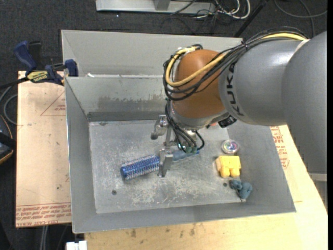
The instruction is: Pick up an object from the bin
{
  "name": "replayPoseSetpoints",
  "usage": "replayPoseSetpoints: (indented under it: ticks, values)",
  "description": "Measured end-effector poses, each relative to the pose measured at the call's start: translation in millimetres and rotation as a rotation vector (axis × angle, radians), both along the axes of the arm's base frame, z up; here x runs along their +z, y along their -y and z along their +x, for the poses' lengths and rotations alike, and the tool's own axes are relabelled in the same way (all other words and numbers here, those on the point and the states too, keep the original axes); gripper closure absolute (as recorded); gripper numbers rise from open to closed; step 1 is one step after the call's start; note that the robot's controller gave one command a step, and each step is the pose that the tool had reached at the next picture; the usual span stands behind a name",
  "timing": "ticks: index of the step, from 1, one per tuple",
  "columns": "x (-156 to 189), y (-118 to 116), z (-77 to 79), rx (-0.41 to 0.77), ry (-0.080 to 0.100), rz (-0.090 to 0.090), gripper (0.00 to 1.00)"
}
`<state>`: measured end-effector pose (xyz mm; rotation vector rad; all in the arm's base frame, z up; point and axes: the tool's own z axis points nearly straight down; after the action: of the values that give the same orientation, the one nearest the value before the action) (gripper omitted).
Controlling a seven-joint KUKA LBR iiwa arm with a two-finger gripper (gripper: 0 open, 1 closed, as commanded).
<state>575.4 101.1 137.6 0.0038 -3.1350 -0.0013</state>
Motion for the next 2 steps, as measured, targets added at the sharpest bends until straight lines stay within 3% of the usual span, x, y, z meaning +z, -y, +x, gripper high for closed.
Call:
replayPoseSetpoints:
  ticks: [1,2]
  values:
    - [-66.6,-7.7,12.8,0.010,0.021,0.003,0.00]
    - [-62.4,-7.6,14.5,0.009,0.026,0.004,1.00]
